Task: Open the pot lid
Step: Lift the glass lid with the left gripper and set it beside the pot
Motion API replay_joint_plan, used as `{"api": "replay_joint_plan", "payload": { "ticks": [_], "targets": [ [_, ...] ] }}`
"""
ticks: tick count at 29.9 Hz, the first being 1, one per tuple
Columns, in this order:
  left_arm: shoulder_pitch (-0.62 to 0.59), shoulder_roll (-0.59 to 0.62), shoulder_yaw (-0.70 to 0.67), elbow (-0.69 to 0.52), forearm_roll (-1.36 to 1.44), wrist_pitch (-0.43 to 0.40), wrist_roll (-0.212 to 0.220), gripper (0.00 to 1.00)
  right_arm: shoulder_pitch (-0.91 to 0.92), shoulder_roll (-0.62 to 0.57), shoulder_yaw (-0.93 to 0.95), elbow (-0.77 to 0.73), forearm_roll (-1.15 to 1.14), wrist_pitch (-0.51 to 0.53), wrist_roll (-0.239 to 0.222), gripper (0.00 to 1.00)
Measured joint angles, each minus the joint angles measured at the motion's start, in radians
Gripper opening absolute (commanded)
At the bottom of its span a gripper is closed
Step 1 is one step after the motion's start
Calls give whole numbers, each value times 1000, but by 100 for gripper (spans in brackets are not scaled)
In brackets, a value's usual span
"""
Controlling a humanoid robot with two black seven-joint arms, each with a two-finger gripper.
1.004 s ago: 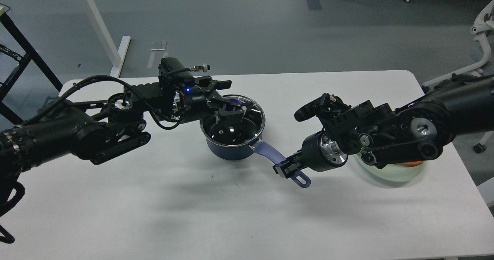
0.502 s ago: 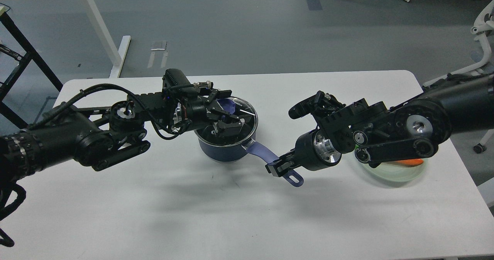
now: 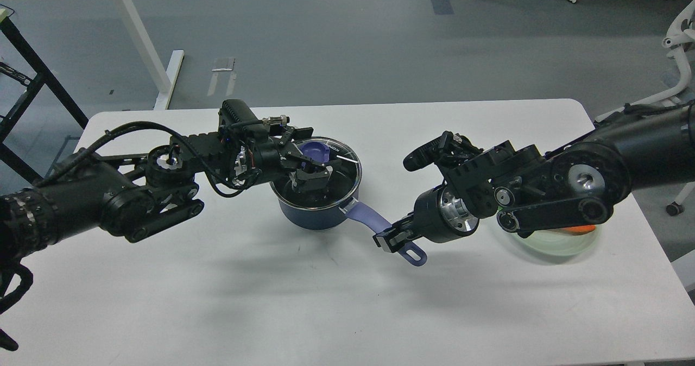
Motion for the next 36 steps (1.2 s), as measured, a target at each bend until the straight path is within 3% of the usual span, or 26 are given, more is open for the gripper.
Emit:
{"api": "replay_joint_plan", "payload": {
  "ticks": [15,26,36],
  "targets": [
    [10,-2,30,20,-4,33,-29,46,-2,0,-1,-1,4,2,0,23],
    [-3,26,18,17,-14,55,-48,42,-2,-7,-2,-1,10,2,-1,24],
    [5,237,27,45,-129,90,-86,43,-2,-26,-5,2,9,2,-1,24]
  ]
}}
